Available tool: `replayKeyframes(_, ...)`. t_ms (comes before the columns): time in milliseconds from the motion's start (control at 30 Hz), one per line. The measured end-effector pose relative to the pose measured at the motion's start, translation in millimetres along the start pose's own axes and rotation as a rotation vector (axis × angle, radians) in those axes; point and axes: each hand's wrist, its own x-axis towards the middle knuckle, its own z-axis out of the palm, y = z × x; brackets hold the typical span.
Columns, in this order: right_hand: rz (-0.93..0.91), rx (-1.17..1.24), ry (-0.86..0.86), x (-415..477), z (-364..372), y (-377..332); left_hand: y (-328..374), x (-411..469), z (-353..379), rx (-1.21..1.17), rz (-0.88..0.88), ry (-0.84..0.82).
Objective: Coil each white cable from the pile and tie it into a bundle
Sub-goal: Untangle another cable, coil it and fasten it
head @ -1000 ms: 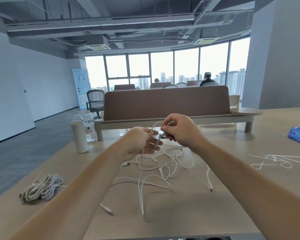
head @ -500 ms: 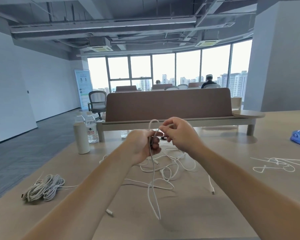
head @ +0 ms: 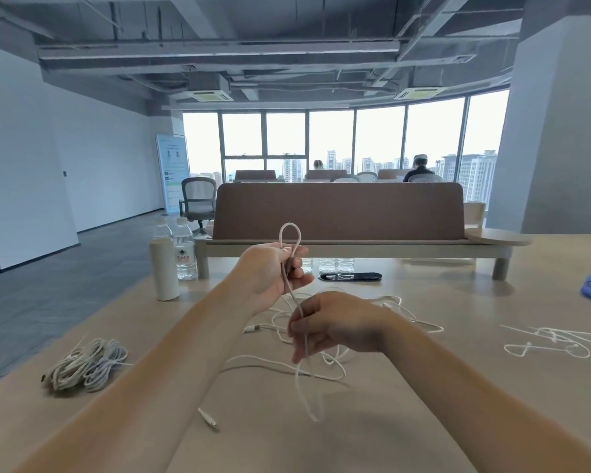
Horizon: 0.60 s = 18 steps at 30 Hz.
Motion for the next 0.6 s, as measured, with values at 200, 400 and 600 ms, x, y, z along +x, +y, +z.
replayKeyframes(200,-0.008,0.097,0.218,0,-21,3,1,0,-18,0.270,0.064,0.109)
replayKeyframes(400,-0.110,-0.146,0.570,1,-26,-11,-4,-6,-16,0.520,0.010,0.000)
replayKeyframes(600,-0.168,-0.309,0.621,-1,-30,-20,-7,-13,-13,0.627,-0.041,-0.178)
